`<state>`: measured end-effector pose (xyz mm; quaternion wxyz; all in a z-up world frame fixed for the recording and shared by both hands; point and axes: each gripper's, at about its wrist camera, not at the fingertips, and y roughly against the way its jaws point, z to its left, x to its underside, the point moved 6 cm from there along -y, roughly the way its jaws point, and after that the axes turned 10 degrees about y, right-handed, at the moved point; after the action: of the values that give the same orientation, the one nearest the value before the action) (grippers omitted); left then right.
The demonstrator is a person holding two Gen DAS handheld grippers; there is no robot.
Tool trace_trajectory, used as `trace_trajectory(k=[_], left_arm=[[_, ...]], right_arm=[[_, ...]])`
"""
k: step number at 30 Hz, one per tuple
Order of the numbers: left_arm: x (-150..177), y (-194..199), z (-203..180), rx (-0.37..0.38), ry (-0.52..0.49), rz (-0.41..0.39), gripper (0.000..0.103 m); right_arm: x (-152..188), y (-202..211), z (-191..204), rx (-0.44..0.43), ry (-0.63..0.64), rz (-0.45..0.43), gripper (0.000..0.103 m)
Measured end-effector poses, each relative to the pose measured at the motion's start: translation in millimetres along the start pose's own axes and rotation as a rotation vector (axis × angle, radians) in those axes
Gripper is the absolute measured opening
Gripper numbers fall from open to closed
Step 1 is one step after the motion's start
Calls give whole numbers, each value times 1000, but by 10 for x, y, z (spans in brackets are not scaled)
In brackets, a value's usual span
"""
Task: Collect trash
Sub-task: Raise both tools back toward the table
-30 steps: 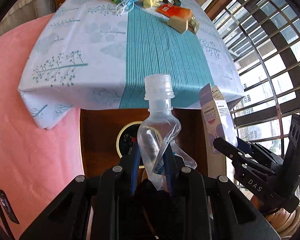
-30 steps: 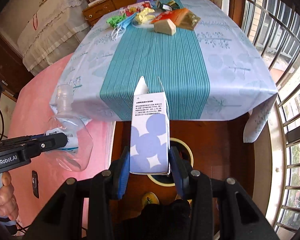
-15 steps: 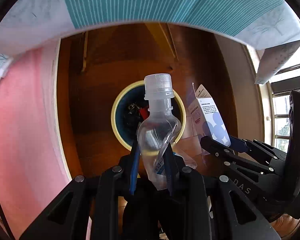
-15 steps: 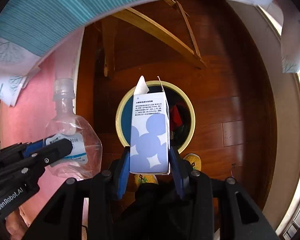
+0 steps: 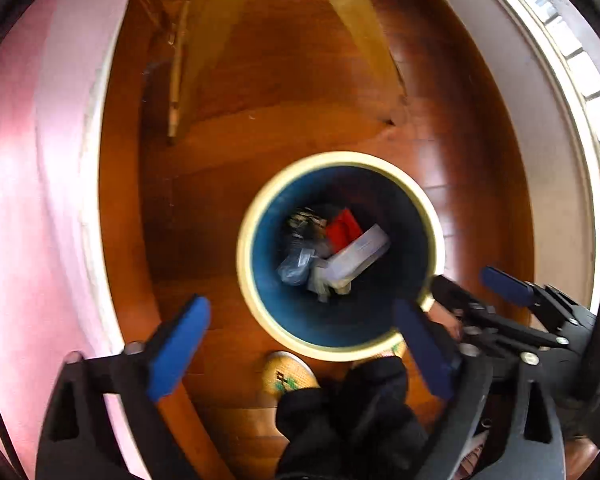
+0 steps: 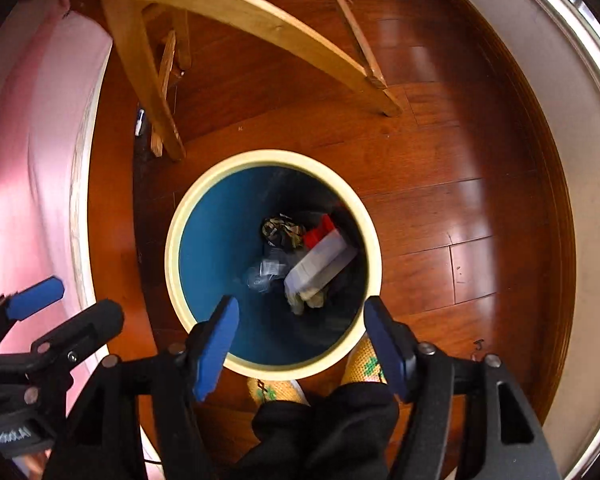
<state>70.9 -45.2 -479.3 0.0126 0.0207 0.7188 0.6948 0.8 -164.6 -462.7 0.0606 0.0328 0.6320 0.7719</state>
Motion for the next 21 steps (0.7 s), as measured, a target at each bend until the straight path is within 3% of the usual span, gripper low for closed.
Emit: trace_trajectory(k=[8,21], left_arm=[[-32,298,107,-9,41,-25,95],[30,1345,225,9,62,-86,95]], right_arm=[[-8,314,3,-3,-5,-23,66],[-24,1182,337,-15,7,-45,66]])
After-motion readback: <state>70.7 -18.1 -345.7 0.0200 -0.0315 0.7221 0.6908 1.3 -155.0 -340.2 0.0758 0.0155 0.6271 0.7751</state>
